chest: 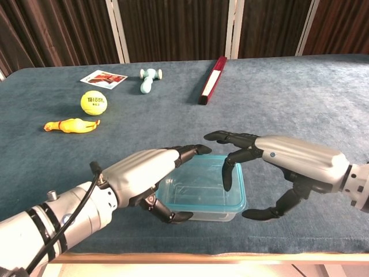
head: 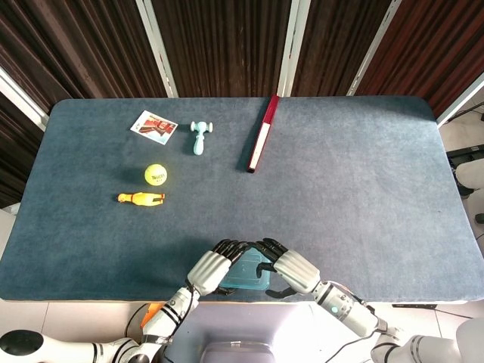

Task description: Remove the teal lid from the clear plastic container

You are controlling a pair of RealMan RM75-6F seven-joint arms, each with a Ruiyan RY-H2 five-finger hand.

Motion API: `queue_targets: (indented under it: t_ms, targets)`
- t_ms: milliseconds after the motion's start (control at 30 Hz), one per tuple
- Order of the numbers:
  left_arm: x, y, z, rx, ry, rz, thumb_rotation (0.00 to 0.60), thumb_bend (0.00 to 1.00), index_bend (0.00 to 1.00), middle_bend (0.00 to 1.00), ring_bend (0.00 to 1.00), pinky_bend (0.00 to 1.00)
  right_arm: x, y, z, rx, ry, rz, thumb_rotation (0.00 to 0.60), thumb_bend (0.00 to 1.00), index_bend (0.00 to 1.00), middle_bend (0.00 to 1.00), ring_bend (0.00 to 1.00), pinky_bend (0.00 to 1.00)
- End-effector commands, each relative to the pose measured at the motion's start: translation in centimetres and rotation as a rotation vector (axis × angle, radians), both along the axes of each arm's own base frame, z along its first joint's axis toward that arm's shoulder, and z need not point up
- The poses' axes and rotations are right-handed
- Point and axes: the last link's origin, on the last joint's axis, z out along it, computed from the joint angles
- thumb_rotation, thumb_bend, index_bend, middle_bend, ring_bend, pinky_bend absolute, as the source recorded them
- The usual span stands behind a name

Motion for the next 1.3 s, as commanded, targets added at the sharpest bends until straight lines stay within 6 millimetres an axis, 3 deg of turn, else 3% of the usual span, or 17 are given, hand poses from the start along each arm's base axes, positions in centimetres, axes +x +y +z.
queue_targets:
  t_ms: [33, 1300]
  targets:
    - [0.05, 0.01, -0.01, 0.001, -0.002, 0.0, 0.6, 0.33, 0.0, 0.66, 0.62, 0.7, 0.18, 0.06, -0.3, 0.007, 0.001, 0.0, 0.6, 0.36, 0.58, 0.07, 0.0, 0.0]
    - [-0.21, -0.12, -0.06, -0.006, 0.005, -0.016, 0.6, 0.32, 0.0, 0.63, 0.62, 0.71, 0.52, -0.72, -0.38, -0.044, -0.025, -0.002, 0.6, 0.36, 0.62, 0.09, 0.0, 0.0]
